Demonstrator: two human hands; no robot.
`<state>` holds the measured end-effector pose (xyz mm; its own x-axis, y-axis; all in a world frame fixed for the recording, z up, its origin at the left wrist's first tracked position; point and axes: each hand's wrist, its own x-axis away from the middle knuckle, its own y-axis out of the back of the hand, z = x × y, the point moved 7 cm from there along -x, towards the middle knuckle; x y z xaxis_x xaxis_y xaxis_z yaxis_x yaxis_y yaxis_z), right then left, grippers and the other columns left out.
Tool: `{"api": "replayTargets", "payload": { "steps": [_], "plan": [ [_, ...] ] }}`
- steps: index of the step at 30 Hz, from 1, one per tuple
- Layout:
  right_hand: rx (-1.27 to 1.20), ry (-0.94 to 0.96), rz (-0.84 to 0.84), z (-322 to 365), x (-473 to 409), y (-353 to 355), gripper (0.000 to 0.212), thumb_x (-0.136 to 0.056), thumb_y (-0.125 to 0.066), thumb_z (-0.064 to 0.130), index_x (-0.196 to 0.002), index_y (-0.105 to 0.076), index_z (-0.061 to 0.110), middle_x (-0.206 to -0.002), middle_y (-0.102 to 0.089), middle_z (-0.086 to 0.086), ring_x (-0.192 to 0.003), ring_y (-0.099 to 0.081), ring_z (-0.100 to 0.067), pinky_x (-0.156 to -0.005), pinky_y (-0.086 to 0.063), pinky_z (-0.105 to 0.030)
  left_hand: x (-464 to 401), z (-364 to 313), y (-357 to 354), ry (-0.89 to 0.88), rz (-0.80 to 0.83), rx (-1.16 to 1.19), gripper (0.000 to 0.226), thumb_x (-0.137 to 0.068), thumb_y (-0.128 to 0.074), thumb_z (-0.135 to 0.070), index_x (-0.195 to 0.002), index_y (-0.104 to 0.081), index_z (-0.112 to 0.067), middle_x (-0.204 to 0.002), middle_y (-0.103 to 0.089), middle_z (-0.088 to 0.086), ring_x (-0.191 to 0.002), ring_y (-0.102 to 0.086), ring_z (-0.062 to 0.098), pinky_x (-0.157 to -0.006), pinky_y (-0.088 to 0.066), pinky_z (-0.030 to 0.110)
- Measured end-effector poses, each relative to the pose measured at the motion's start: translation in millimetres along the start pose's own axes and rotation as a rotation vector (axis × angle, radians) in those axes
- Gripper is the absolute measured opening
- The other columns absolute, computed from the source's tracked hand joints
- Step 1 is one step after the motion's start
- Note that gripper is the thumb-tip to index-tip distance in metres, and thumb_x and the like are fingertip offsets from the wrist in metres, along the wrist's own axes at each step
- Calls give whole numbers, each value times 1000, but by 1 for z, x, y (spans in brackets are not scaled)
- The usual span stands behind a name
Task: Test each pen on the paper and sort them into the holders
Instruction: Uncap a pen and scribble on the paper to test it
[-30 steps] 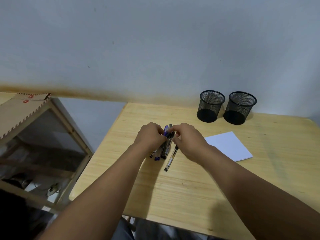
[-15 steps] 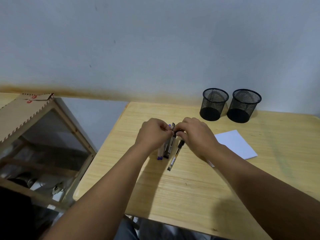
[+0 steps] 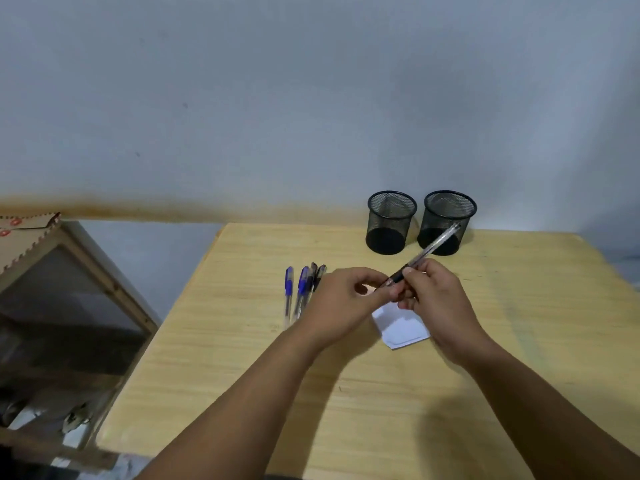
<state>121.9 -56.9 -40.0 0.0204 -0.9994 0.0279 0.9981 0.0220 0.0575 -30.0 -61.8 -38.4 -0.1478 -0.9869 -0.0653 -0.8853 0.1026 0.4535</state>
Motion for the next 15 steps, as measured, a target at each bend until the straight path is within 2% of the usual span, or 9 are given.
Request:
{"api": "replayTargets", "payload": {
  "steps": [2,5,7,9,12,15],
  "plan": [
    [-55,-17,-11,-4,4,4,18,-99,-44,11,-91,-59,5,-67,-69,-3,-65,-63,-12,-65,-51,-29,2,-3,-10,-58,-33,-21,18,-84,-75,-32,-100,-77,-28,-91,-74,-17,-86,-66,7,-77,-55,32],
    [-126,-41,39,-9,6,8,20,-100,-46,11,-86,-60,8,-73,-67,-12,-72,-59,-22,-69,-49,-35,4,-4,-16,-139,-80,-15,16,-87,-72,-24,-103,-77,-27,-90,-76,-14,-84,-68,8,-75,-54,31],
    [-90,1,78,-10,7,11,19,-100,-52,17,-88,-63,8,-74,-67,-11,-71,-58,-20,-70,-49,-34,5,-5,-18,-202,-93,-105,17,-90,-69,-25,-105,-76,-27,-87,-75,-10,-80,-65,7,-72,-52,28],
    [-30,46,86,-9,7,15,21,-99,-55,21,-90,-67,7,-73,-68,-8,-69,-57,-16,-67,-49,-31,4,-4,-20,-229,-66,-176,17,-93,-65,-27,-106,-76,-28,-81,-73,-7,-75,-62,10,-68,-49,31],
    [5,65,101,-10,7,20,19,-98,-57,21,-91,-70,9,-73,-71,-5,-66,-57,-13,-65,-48,-28,3,-2,-22,-181,7,-158,17,-96,-61,-24,-101,-76,-21,-79,-73,-4,-74,-62,13,-68,-49,33],
    [14,88,116,-10,9,20,18,-97,-58,21,-88,-71,12,-71,-71,-3,-64,-56,-10,-62,-48,-21,3,0,-20,-118,81,-138,20,-98,-58,-26,-90,-75,-18,-75,-69,1,-73,-60,25,-68,-46,35]
  ]
}}
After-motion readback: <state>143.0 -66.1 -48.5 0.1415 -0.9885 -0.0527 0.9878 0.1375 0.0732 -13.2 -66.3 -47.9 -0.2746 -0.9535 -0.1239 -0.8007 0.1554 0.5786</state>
